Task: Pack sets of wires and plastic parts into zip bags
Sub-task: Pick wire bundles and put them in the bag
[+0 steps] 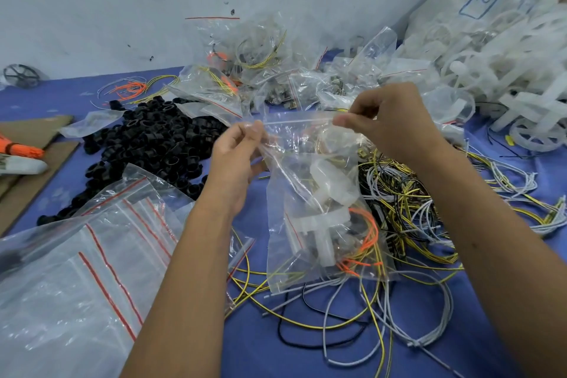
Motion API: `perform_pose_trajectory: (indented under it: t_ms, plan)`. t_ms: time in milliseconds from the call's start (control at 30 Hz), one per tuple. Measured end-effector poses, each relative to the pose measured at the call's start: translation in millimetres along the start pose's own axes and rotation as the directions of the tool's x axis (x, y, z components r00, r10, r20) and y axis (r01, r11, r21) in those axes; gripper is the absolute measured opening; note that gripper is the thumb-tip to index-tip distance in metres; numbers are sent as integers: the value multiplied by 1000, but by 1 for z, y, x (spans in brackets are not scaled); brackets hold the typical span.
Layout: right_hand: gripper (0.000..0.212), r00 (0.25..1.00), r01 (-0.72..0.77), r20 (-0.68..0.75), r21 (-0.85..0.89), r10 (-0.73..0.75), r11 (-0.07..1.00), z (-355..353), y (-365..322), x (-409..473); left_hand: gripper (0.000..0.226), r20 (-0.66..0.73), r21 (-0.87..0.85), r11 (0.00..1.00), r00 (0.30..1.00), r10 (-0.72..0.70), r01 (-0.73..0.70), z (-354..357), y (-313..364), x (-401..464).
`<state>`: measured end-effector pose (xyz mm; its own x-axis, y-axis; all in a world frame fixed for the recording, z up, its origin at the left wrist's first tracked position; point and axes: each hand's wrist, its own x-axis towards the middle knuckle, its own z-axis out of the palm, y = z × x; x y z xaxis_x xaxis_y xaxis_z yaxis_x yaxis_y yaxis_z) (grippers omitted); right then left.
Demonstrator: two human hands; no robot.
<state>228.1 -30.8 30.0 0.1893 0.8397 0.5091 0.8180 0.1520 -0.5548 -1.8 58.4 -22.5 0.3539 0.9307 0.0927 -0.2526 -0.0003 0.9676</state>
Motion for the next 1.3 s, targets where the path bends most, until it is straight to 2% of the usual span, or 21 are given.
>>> perform_pose_trajectory:
  t_ms: [67, 133, 267, 367, 433, 500, 567, 633, 700, 767, 833, 900, 967, 1067, 1133, 1200, 1267, 1300]
  plan:
    - [34, 995, -23, -98, 52, 28, 998, 1, -2, 0, 51, 117, 51, 976, 970, -215, 210, 4, 4, -4]
    - [36, 982, -34, -183, 87, 49, 996, 1, -4, 1, 69, 239, 174, 934, 907, -347, 311, 5, 5, -9]
    - [38, 957, -79, -262, 176, 124, 981, 7, -11, 3, 57, 420, 306, 906, 813, -403, 292, 7, 6, -20]
    - [37, 954, -106, -246, 258, 171, 960, 11, -13, 3, 57, 442, 423, 885, 808, -389, 194, 11, 4, -21]
    - [31, 957, -151, -188, 334, 223, 930, 12, -14, 3, 45, 425, 419, 896, 841, -335, 145, 12, 3, -20]
    - [29, 950, -240, -94, 389, 297, 889, 11, -14, 1, 39, 391, 322, 929, 869, -303, 179, 9, 0, -18]
    - [40, 934, -336, 13, 376, 357, 863, 12, -15, -3, 40, 307, 188, 951, 905, -296, 248, 6, -3, -16]
    - [47, 912, -410, 142, 333, 385, 849, 13, -18, -5, 32, 205, 40, 954, 932, -299, 297, 3, -6, -11]
    - [56, 879, -456, 284, 262, 383, 851, 14, -22, -5, 24, 163, -121, 929, 931, -328, 349, 2, -5, -6]
    - [64, 833, -463, 450, 246, 323, 852, 18, -27, -3, 46, 200, -231, 887, 911, -360, 401, 5, -4, -4]
    - [62, 785, -472, 582, 339, 213, 814, 27, -30, -2, 57, 195, -254, 871, 904, -380, 420, 10, -4, 0]
    - [50, 809, -483, 553, 435, 198, 760, 39, -29, 4, 55, 140, -250, 881, 915, -378, 402, 12, 1, 11]
    - [27, 854, -486, 453, 519, 257, 703, 49, -24, 17, 52, 70, -303, 881, 931, -359, 363, 12, 9, 25]
    - [9, 879, -476, 327, 643, 347, 601, 55, -25, 58, 48, 18, -431, 873, 969, -245, 228, 12, 31, 51]
    - [12, 898, -413, 230, 737, 376, 535, 58, -32, 100, 45, 8, -526, 838, 986, -165, 144, 17, 53, 67]
    - [11, 911, -347, 184, 825, 369, 446, 60, -43, 138, 44, -66, -519, 853, 992, -110, 60, 20, 68, 81]
    - [43, 876, -388, 182, 815, 446, 431, 66, -46, 160, 50, -121, -424, 905, 988, -91, 31, 19, 74, 89]
    - [46, 851, -439, 184, 762, 491, 475, 71, -44, 163, 49, -142, -371, 928, 987, -79, 21, 16, 72, 90]
